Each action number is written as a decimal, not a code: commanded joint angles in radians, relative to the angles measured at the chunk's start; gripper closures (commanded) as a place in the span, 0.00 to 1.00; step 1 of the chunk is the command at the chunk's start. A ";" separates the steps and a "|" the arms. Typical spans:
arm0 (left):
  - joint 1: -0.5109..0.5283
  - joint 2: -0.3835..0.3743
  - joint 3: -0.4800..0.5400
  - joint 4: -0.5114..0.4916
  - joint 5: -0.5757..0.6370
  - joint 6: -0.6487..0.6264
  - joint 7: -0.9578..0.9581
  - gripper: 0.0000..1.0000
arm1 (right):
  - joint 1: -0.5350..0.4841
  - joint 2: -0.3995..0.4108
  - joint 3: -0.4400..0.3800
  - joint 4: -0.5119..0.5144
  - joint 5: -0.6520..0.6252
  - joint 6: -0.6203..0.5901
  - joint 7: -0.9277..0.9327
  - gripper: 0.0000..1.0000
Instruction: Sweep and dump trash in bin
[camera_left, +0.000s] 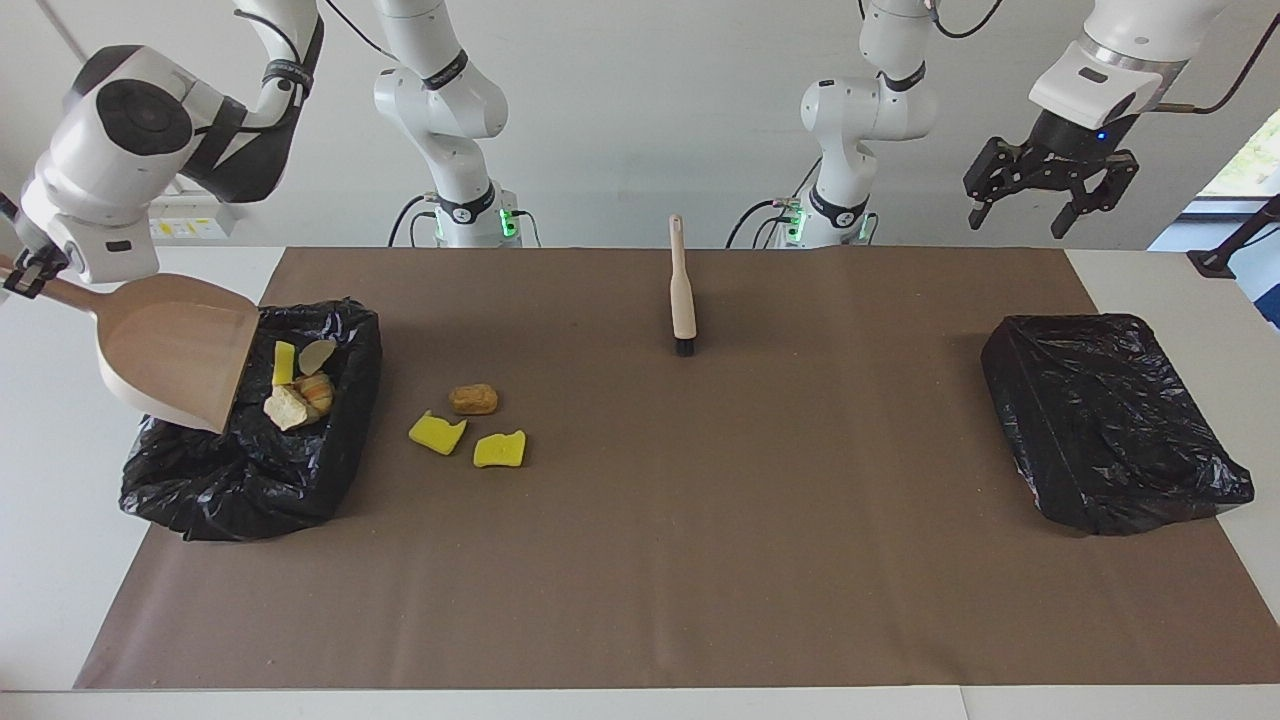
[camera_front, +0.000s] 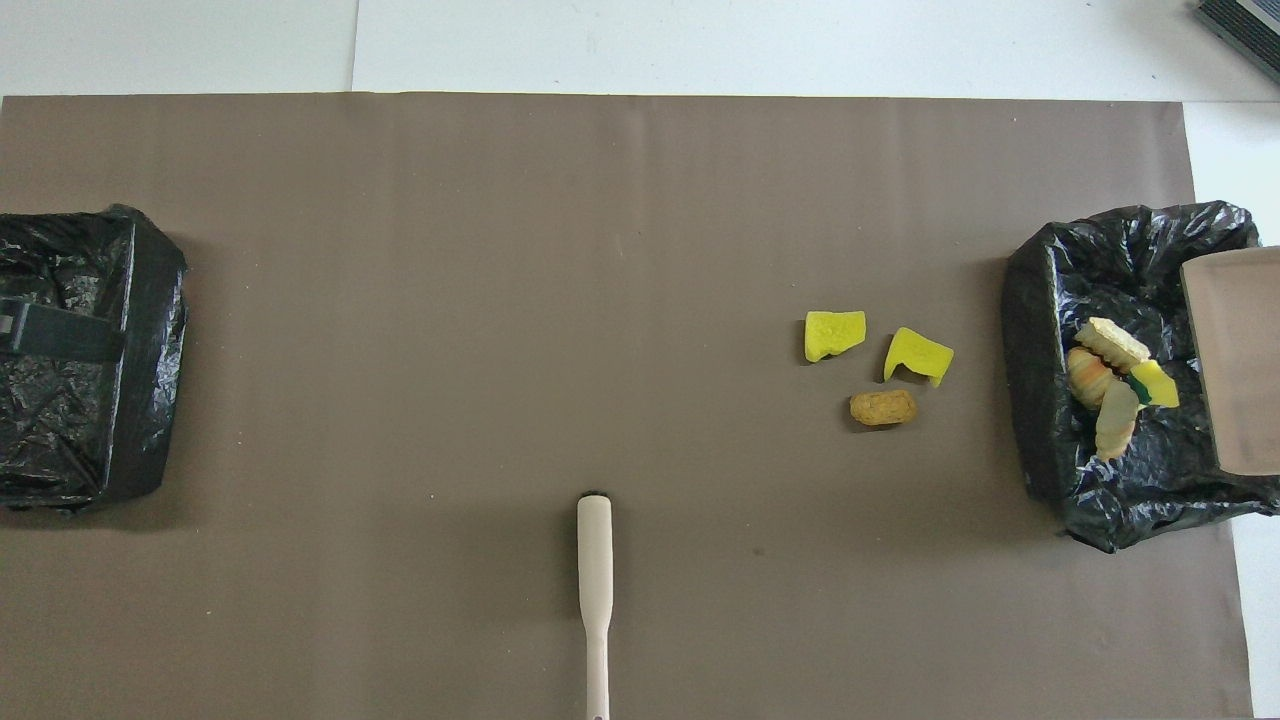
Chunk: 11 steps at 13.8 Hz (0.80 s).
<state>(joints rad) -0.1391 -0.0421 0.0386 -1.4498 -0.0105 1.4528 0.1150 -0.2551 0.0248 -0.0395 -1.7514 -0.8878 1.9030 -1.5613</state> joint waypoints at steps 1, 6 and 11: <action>0.013 -0.007 -0.011 0.005 0.017 -0.019 0.005 0.00 | 0.006 -0.064 0.010 -0.007 0.122 -0.071 0.030 1.00; 0.013 -0.007 -0.011 0.005 0.017 -0.019 0.005 0.00 | 0.095 -0.094 0.035 -0.017 0.239 -0.225 0.281 1.00; 0.012 -0.007 -0.011 0.005 0.017 -0.019 0.006 0.00 | 0.284 -0.115 0.041 -0.033 0.397 -0.344 0.659 1.00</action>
<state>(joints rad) -0.1390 -0.0421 0.0385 -1.4498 -0.0105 1.4528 0.1149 -0.0351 -0.0544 -0.0003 -1.7588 -0.5379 1.5953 -1.0320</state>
